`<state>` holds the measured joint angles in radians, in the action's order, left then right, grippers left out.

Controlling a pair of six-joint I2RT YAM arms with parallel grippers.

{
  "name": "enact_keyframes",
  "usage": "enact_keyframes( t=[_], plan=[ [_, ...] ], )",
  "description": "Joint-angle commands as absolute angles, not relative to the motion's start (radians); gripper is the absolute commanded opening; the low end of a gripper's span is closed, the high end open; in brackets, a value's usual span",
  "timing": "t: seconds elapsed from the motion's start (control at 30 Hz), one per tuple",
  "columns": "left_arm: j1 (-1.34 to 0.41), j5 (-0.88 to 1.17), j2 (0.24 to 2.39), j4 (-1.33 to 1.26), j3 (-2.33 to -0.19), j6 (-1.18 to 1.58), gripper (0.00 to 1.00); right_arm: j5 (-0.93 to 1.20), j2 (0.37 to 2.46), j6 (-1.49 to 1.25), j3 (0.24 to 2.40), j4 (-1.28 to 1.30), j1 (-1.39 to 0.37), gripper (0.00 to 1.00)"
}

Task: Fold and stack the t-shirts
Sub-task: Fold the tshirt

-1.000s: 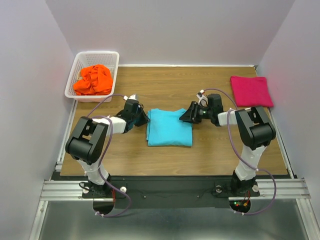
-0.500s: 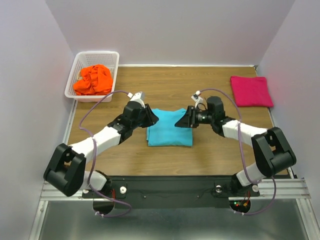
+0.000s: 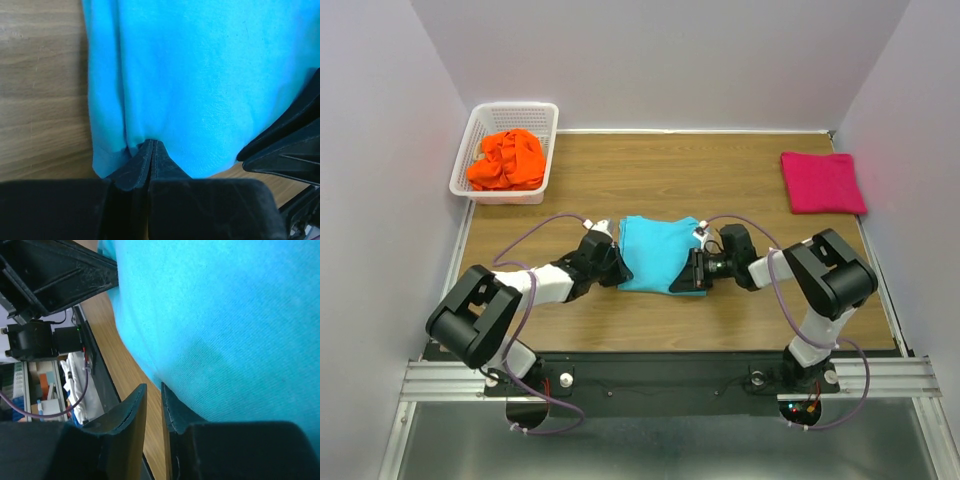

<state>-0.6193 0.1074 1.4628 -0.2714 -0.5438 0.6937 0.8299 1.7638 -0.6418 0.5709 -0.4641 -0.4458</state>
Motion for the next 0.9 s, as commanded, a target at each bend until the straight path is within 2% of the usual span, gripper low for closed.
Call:
enact_keyframes(
  t=[0.0,0.13,0.33,0.63,0.77,0.8,0.87],
  plan=[
    [-0.581,0.061,1.509,-0.255,-0.471,0.707,0.05,0.813,1.763,-0.586,0.517,-0.523,-0.379,0.24],
    [-0.581,0.045,1.490,-0.241,-0.480,0.701,0.05,0.879,1.654,-0.607,0.517,-0.500,-0.368,0.24],
    [-0.580,0.018,1.496,-0.225,-0.506,0.681,0.05,0.850,1.493,-0.629,0.551,-0.448,-0.367,0.24],
    [-0.580,-0.033,1.477,-0.173,-0.537,0.658,0.05,0.770,1.611,-0.534,0.454,-0.457,-0.341,0.24],
    [-0.586,-0.081,1.421,-0.112,-0.574,0.598,0.21,0.790,1.519,-0.525,0.492,-0.392,-0.334,0.26],
    [-0.597,-0.093,1.399,-0.079,-0.595,0.585,0.33,0.749,1.444,-0.512,0.518,-0.292,-0.334,0.28],
    [-0.620,-0.136,1.375,-0.033,-0.630,0.548,0.49,0.677,1.363,-0.476,0.604,-0.194,-0.333,0.38]
  ],
)
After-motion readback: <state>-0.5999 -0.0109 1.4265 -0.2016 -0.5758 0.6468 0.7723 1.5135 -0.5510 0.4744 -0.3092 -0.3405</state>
